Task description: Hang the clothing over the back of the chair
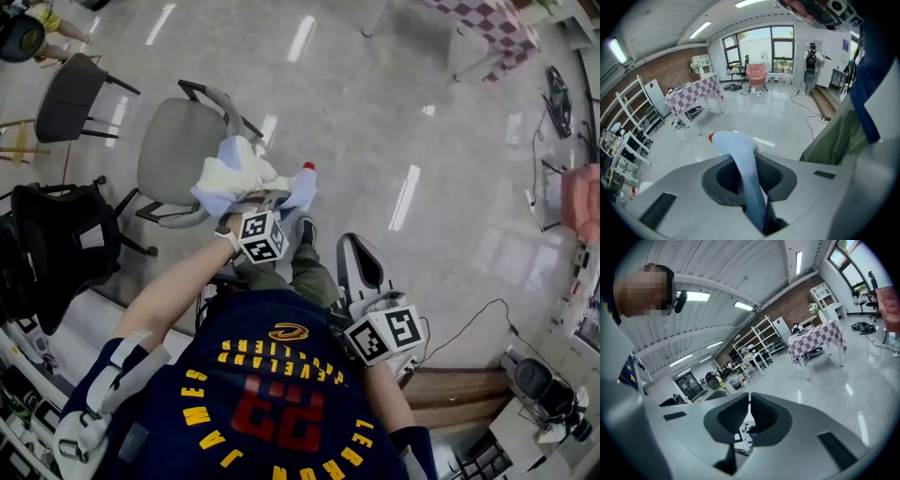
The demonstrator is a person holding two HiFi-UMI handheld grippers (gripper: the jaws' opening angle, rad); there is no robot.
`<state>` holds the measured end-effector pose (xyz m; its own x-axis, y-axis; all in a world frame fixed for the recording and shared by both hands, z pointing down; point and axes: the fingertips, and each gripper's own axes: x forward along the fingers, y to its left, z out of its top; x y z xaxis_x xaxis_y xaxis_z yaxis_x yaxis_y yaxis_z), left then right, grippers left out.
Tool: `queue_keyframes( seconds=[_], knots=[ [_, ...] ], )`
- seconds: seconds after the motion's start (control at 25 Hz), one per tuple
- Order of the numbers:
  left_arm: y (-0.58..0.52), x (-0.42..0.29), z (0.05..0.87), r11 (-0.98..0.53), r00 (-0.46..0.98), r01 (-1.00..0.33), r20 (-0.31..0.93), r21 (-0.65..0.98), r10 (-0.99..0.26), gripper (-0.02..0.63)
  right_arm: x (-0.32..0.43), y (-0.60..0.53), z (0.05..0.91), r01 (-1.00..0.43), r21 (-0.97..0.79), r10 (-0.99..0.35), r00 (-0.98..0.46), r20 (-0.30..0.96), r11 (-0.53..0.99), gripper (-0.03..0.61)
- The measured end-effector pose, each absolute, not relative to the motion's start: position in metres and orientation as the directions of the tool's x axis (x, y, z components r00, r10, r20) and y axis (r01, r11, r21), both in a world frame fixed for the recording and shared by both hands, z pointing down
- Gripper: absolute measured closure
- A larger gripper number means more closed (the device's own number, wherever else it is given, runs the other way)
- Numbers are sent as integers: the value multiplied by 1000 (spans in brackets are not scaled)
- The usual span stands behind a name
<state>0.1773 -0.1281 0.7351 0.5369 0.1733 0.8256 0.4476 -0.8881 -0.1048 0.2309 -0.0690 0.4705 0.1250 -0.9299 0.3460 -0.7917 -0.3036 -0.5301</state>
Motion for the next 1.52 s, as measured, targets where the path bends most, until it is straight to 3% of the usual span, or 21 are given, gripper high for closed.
queue_keyframes(
  seconds=[0.08, 0.2, 0.64, 1.04, 1.52],
  knots=[
    [-127, 180, 734, -904, 545, 421, 818, -79, 182, 559, 236, -68, 473, -790, -538, -932, 113, 344, -294, 557],
    [-124, 186, 724, -933, 571, 360, 795, -20, 203, 472, 239, -73, 474, -796, -543, -938, 88, 334, -268, 557],
    [-149, 170, 656, -990, 730, 112, 669, 82, 138, 460, 226, -110, 469, -823, -548, -949, -35, 312, -150, 557],
    [-236, 99, 511, -973, 892, -208, 428, 98, -148, 462, 198, -147, 444, -853, -521, -954, -132, 269, -29, 557],
    [-301, -4, 367, -869, 897, -442, 117, 221, -426, 463, 149, -194, 425, -875, -473, -947, -233, 220, 106, 557]
  ],
)
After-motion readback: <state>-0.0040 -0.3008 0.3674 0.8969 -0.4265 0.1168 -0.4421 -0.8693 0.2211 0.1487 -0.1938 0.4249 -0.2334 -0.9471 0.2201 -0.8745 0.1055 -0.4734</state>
